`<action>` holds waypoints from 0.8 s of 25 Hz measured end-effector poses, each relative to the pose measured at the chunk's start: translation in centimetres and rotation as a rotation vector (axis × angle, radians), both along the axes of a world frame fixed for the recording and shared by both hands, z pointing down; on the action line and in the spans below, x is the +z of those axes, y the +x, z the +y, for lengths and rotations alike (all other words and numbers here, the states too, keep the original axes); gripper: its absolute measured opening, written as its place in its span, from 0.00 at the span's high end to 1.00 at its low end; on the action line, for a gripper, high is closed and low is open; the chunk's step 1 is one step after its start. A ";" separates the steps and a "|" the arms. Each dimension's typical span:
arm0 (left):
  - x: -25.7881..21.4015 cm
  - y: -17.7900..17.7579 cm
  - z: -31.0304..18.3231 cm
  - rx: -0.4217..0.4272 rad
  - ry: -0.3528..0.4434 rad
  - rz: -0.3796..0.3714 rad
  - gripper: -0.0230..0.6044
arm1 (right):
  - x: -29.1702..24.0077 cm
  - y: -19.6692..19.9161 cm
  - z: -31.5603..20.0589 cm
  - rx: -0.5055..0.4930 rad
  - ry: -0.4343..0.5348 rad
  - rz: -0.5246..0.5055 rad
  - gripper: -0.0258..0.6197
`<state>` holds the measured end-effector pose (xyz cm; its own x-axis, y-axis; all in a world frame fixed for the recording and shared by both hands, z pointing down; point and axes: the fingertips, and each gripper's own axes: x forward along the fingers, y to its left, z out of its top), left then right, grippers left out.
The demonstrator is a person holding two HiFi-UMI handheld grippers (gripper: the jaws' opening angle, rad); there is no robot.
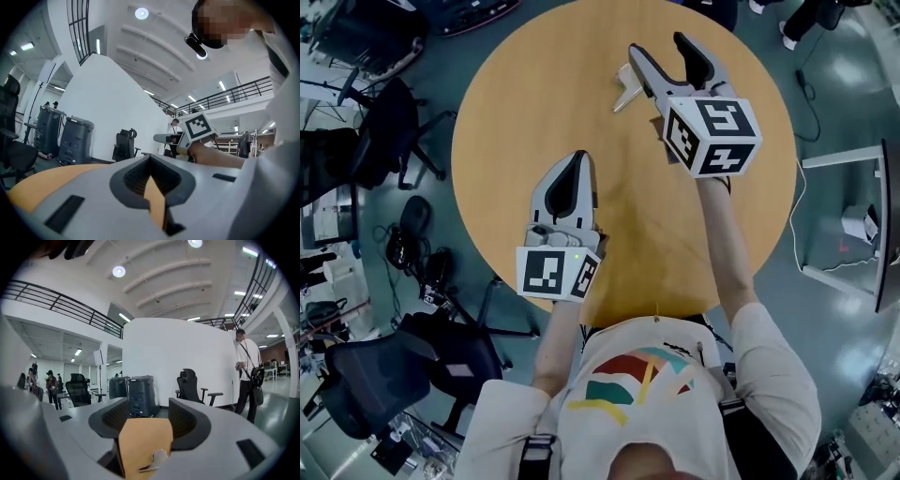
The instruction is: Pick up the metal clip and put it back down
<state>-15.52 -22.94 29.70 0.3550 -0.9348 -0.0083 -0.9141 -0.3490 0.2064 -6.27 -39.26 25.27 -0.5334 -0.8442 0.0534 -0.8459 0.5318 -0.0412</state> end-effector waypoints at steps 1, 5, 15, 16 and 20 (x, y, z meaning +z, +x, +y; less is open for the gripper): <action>-1.0 0.3 1.3 0.007 0.017 -0.003 0.90 | -1.4 0.5 2.2 0.018 0.024 0.001 0.57; -4.4 1.4 6.7 0.006 0.057 0.008 0.90 | -3.9 3.2 12.3 0.065 0.081 -0.061 0.93; -8.4 3.0 15.6 0.054 0.123 0.012 0.90 | -3.7 4.8 30.1 0.056 -0.005 -0.172 0.94; -8.4 3.3 16.1 0.061 0.120 0.011 0.90 | -3.4 4.9 31.2 0.059 -0.015 -0.171 0.94; -8.2 4.2 17.8 0.082 0.114 0.007 0.89 | -2.4 5.4 34.2 0.062 -0.046 -0.168 0.94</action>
